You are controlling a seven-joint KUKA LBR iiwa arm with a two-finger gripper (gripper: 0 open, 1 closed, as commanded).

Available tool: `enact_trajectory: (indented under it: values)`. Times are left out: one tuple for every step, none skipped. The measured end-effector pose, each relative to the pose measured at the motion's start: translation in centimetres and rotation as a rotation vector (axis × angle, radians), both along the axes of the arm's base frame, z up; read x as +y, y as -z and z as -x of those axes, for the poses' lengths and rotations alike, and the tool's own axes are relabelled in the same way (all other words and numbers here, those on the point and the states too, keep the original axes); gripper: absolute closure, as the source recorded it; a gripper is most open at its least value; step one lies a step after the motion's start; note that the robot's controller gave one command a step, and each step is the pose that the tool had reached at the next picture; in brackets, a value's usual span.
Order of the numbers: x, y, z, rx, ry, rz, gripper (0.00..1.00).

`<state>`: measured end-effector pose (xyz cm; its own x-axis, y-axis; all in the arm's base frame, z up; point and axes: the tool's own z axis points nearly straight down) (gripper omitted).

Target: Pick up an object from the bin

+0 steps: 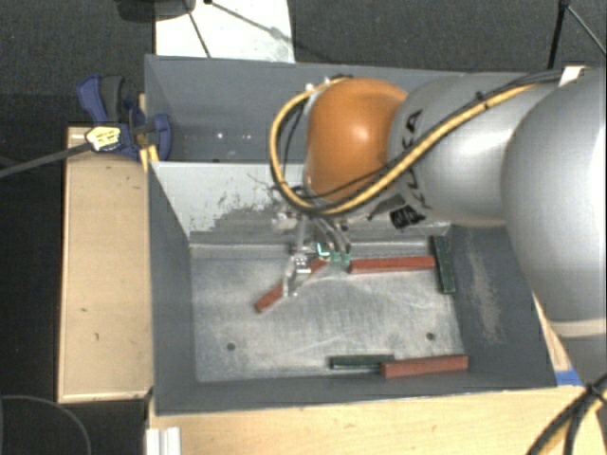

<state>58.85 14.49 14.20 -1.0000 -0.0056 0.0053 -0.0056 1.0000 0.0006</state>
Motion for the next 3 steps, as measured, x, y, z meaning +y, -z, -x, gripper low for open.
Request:
enact_trajectory:
  values:
    - [-0.1,-0.5,-0.2,-0.008,0.003,-0.001,0.00]
    - [-0.3,6.5,0.5,-0.007,0.011,-0.001,1.00]
    - [-0.3,6.5,0.5,-0.007,0.013,-0.001,1.00]
